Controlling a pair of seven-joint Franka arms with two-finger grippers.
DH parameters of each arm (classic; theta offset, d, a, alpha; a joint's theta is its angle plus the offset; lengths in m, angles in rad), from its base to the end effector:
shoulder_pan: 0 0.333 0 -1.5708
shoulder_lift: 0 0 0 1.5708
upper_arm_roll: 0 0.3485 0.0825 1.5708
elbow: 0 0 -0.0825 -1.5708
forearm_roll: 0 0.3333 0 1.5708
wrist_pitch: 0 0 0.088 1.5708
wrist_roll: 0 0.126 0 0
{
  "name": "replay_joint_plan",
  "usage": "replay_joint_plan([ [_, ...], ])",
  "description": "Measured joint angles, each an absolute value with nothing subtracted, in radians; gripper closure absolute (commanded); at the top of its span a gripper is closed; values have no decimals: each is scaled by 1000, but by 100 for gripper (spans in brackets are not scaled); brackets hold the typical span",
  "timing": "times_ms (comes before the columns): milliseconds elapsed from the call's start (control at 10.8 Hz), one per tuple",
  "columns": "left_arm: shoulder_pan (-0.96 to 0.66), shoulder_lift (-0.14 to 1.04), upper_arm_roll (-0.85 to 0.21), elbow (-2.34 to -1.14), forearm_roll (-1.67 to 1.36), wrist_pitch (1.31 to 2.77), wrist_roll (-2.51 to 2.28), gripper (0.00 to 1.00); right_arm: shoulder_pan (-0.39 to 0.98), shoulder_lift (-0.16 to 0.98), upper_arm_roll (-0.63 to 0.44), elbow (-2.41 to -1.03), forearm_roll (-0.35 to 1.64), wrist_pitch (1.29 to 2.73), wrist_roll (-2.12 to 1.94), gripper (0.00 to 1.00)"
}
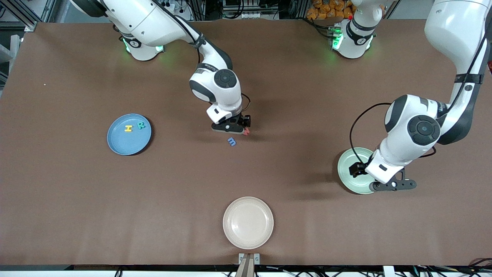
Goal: Sort uppercase to blue plate, lowercase to green plate
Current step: 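Release the h onto the green plate while the right gripper lowers, then lower the open right gripper over the pink Q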
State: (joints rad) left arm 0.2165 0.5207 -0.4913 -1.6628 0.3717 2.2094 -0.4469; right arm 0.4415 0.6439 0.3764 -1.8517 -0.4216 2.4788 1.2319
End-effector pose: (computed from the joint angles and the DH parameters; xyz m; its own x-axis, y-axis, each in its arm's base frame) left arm 0.6472 -0.1136 0.3781 0.9925 0.0281 0.1190 0.0321 -0.9990 -0.0321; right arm 0.4515 0.4421 0.2419 0.9853 -0.1588 0.0622 -0.1574 -0.9872 -0.0269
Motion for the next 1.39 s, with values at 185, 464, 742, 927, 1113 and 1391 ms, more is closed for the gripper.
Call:
replay_joint_plan([
  [185, 202, 525, -491, -1658, 372, 2205, -456, 0, 440, 651, 375, -1852, -423, 2482, 1232, 28],
  [464, 203, 527, -485, -1656, 372, 2203, -456, 0, 440, 658, 371, -1852, -424, 2482, 1232, 31],
  [742, 203, 532, -481, -1656, 372, 2201, -456, 0, 442, 668, 371, -1852, -424, 2484, 1232, 31],
  [927, 203, 532, -481, -1656, 372, 2201, -456, 0, 442, 668, 371, -1852, -424, 2486, 1232, 32],
  [1113, 203, 532, -481, -1655, 372, 2201, -456, 0, 442, 670, 372, -1852, -424, 2491, 1232, 32],
  [1391, 203, 532, -480, -1655, 372, 2201, -456, 0, 442, 676, 372, -1852, -424, 2496, 1233, 33],
])
